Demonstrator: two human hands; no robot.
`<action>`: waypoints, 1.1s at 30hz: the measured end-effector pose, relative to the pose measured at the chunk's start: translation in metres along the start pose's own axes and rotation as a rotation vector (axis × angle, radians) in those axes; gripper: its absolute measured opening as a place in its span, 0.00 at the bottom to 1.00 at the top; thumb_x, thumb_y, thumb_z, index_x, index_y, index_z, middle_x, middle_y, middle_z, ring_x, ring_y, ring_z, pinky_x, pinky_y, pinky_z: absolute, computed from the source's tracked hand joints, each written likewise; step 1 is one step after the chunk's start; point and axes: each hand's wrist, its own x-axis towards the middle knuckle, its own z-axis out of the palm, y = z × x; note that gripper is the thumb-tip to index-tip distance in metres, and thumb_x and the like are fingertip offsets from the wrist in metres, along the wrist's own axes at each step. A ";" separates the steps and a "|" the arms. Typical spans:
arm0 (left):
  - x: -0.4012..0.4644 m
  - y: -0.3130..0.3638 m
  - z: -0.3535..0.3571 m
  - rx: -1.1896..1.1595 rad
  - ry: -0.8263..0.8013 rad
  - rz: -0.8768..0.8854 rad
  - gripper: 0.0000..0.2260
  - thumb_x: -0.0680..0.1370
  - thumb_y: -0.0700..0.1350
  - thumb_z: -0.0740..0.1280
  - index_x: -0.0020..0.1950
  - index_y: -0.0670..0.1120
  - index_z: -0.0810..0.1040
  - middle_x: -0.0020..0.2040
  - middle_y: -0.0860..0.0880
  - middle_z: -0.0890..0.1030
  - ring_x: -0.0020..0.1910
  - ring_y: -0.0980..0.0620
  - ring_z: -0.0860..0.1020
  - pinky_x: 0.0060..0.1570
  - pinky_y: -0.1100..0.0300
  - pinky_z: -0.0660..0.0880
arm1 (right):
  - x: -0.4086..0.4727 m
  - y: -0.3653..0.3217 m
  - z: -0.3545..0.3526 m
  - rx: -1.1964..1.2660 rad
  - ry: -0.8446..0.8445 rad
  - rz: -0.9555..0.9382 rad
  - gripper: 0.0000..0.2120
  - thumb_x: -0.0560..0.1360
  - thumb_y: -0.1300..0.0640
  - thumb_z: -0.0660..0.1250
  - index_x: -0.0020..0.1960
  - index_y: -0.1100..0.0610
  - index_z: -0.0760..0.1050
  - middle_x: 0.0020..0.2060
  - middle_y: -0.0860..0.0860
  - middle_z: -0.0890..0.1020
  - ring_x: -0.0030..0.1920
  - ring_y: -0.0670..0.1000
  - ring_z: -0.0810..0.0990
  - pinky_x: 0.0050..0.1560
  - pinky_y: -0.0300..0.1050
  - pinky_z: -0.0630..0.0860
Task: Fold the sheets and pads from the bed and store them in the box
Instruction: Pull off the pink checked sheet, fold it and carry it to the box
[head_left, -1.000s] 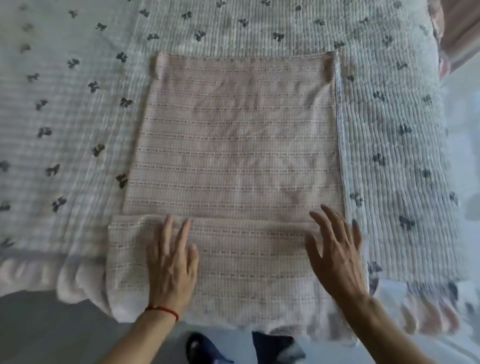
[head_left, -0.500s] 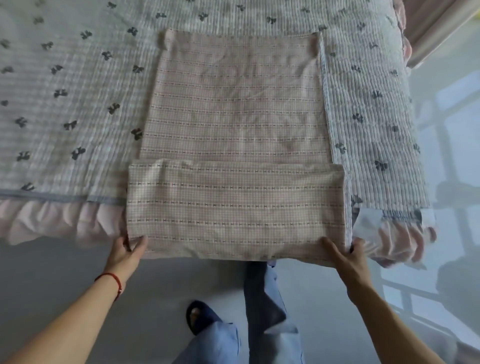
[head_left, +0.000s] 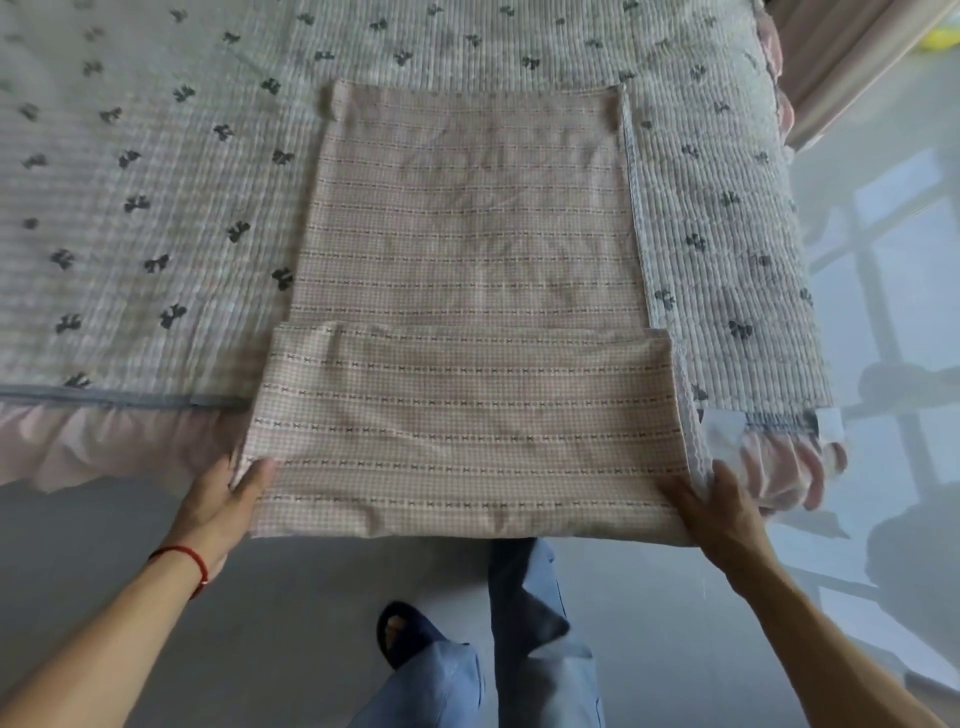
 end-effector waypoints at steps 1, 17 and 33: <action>0.002 0.002 -0.001 -0.010 0.002 -0.007 0.16 0.80 0.55 0.67 0.64 0.47 0.77 0.61 0.47 0.81 0.60 0.46 0.78 0.59 0.49 0.74 | -0.002 -0.004 -0.002 0.047 -0.013 0.019 0.16 0.76 0.48 0.74 0.48 0.56 0.71 0.42 0.57 0.80 0.41 0.59 0.78 0.40 0.58 0.77; 0.088 0.223 -0.079 -0.470 -0.028 -0.100 0.07 0.78 0.29 0.63 0.47 0.37 0.80 0.44 0.41 0.82 0.38 0.50 0.77 0.24 0.66 0.71 | 0.100 -0.204 -0.095 0.766 -0.011 -0.090 0.08 0.78 0.68 0.68 0.55 0.66 0.82 0.54 0.57 0.86 0.44 0.51 0.84 0.39 0.36 0.81; 0.329 0.268 0.053 0.155 -0.054 -0.213 0.30 0.72 0.60 0.76 0.66 0.42 0.79 0.54 0.43 0.82 0.46 0.45 0.78 0.45 0.54 0.75 | 0.352 -0.278 0.006 0.186 -0.121 0.074 0.44 0.50 0.24 0.77 0.52 0.57 0.79 0.47 0.56 0.83 0.42 0.58 0.83 0.38 0.50 0.79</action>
